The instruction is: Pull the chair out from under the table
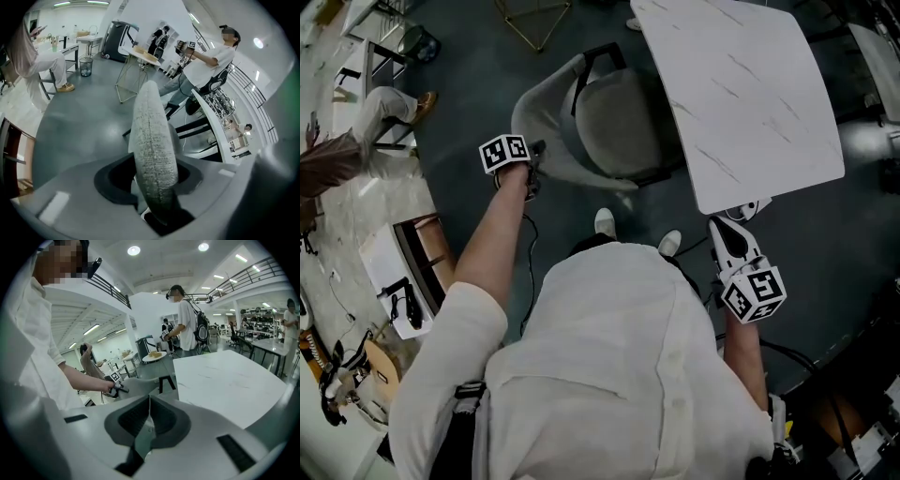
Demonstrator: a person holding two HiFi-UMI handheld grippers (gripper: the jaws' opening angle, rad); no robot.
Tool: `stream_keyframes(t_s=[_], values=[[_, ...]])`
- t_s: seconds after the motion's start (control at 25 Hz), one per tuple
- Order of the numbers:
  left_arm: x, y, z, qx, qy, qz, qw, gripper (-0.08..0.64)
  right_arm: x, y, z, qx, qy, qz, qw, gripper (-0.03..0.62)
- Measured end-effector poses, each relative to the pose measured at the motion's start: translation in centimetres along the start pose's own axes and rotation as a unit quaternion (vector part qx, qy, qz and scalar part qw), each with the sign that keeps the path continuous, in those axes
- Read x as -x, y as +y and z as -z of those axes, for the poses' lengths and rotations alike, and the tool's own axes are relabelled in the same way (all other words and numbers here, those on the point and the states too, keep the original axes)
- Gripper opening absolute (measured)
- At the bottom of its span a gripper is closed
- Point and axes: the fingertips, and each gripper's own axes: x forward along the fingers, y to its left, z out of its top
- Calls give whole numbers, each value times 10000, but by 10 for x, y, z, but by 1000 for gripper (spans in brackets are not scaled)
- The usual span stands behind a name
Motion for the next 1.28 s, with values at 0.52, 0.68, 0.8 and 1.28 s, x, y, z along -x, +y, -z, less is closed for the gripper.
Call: stream_keyframes(t_s=[0.52,0.68,0.8,1.28], values=[[3,1,0,265,-43,-256,9993,92,10,1,4,47,73,3,10000,9],[6,-4,-2,334,-132,-257,9990,92,16,-1,6,71,83,58,9999,9],[8,-7,0,356,-151,-267,9989,92,21,-1,6,85,67,82,9999,9],[13,-8,-1,415,-166,-298,9986,89,25,-8,9,64,64,119,9999,9]])
